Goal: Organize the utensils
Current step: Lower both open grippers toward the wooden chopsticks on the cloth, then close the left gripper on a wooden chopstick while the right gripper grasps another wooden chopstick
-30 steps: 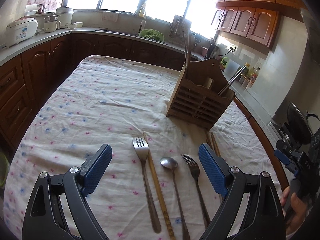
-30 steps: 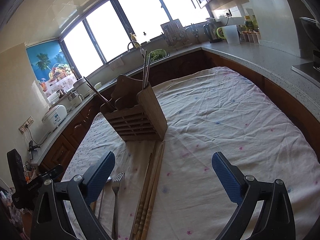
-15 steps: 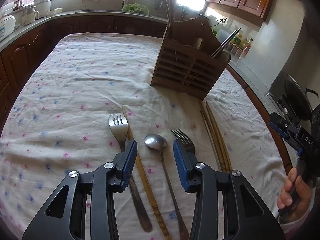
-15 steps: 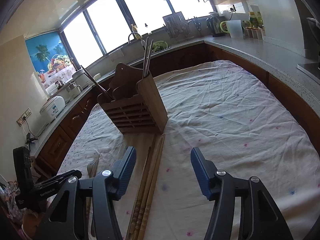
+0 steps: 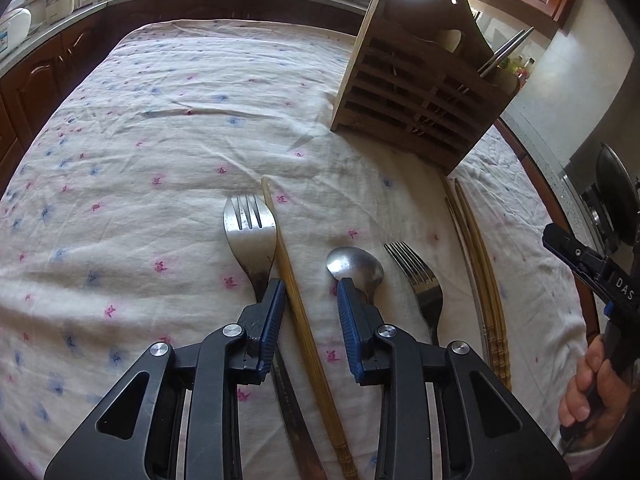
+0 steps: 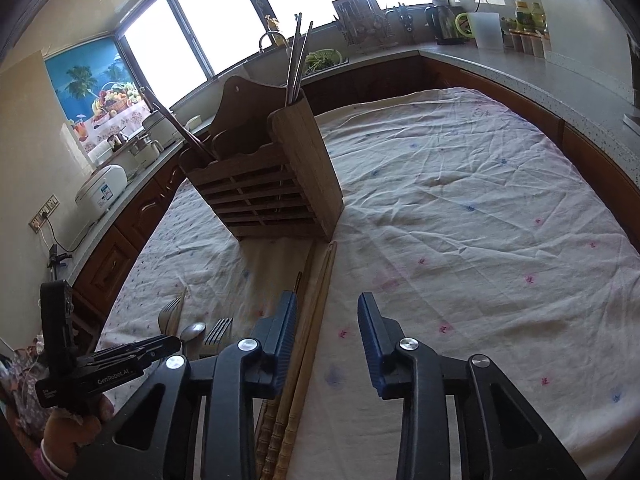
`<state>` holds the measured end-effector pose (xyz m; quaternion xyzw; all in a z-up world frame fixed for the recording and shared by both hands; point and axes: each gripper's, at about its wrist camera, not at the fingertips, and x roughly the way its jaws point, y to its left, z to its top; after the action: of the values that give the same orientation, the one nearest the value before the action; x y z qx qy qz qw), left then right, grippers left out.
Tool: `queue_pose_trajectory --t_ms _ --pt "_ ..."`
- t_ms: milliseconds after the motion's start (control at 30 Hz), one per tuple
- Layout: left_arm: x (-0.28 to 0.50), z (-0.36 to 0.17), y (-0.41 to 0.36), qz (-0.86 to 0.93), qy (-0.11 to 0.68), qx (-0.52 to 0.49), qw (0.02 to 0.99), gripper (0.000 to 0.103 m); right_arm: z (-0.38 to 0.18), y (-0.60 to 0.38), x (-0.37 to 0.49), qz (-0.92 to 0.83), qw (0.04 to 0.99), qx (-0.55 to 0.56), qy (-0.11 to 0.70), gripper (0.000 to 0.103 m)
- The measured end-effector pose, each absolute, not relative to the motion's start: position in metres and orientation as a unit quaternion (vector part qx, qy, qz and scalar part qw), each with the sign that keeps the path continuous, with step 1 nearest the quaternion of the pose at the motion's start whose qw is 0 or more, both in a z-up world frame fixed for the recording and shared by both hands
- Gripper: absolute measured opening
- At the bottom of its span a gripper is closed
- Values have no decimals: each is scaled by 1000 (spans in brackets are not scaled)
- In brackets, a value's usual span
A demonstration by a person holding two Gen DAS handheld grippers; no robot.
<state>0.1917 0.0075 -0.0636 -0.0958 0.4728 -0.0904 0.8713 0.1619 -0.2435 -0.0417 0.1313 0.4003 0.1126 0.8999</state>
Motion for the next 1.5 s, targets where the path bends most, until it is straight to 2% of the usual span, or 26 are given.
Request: queue_pose_trajectory --t_ms 333,667,1067,1100,1167,1333,1500 --pt "223 -63 -3 -98 472 -75 873 27 -76 -216 213 109 881 86 453 16" --pt "237 -64 -8 -110 469 -64 874 25 -88 -210 233 102 875 63 468 10" --pt "250 -65 -12 -113 467 -48 876 23 -90 -196 263 108 874 18 473 10" --pt "249 -65 -14 -112 466 -40 877 18 -91 -196 262 109 875 16 472 11" --pt "248 -65 -17 -108 462 -22 880 16 -91 -195 257 113 877 8 468 11" --pt "250 -65 -15 -102 474 -27 874 14 -90 -202 246 118 876 17 468 7" --pt "249 -67 -25 -95 468 16 878 13 -89 -208 243 116 874 38 470 6"
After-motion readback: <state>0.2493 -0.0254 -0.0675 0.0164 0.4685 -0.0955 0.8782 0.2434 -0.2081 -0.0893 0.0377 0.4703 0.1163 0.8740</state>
